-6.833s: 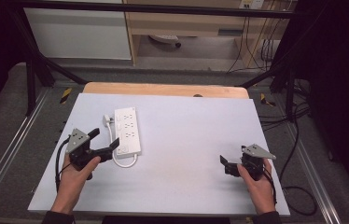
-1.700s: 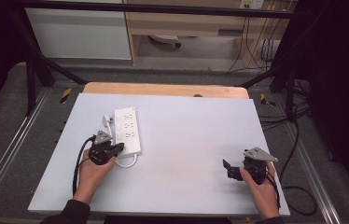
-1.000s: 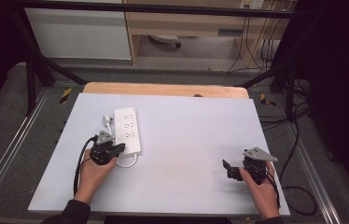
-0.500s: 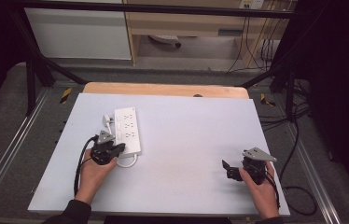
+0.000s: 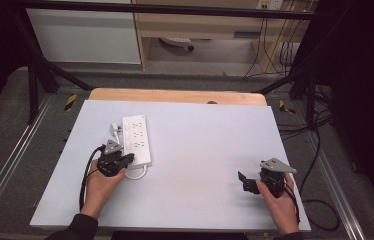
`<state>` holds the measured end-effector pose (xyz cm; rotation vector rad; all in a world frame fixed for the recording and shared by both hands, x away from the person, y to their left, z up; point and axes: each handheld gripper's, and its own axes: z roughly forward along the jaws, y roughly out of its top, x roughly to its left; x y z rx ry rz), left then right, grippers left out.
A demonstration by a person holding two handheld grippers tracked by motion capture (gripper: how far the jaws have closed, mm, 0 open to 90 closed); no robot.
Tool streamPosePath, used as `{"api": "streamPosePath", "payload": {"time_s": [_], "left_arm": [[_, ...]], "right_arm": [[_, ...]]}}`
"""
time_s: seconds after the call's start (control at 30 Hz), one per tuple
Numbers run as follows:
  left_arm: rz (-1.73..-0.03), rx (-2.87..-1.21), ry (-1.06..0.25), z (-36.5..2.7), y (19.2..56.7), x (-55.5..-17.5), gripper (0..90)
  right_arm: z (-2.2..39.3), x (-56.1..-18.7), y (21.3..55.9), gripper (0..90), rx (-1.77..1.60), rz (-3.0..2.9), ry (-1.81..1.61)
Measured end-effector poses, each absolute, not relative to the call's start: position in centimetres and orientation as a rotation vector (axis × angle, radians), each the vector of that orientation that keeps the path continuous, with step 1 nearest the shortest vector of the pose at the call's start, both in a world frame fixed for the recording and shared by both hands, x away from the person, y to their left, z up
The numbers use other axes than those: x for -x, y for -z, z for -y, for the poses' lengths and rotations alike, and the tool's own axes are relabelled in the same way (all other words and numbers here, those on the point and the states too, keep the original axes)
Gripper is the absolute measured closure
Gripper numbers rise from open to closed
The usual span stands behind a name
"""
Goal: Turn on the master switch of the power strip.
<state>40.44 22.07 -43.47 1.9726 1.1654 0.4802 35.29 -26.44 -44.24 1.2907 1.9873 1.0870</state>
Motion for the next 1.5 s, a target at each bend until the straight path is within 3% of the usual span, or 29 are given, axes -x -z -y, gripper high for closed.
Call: {"api": "streamPosePath", "payload": {"time_s": [1.5], "left_arm": [[-1.157, -1.957, -0.463, -22.25, 43.63, -40.53, 90.0]], "right_arm": [[26.71, -35.44, 44.18, 3.8, -1.297, -1.982, -1.095]]}}
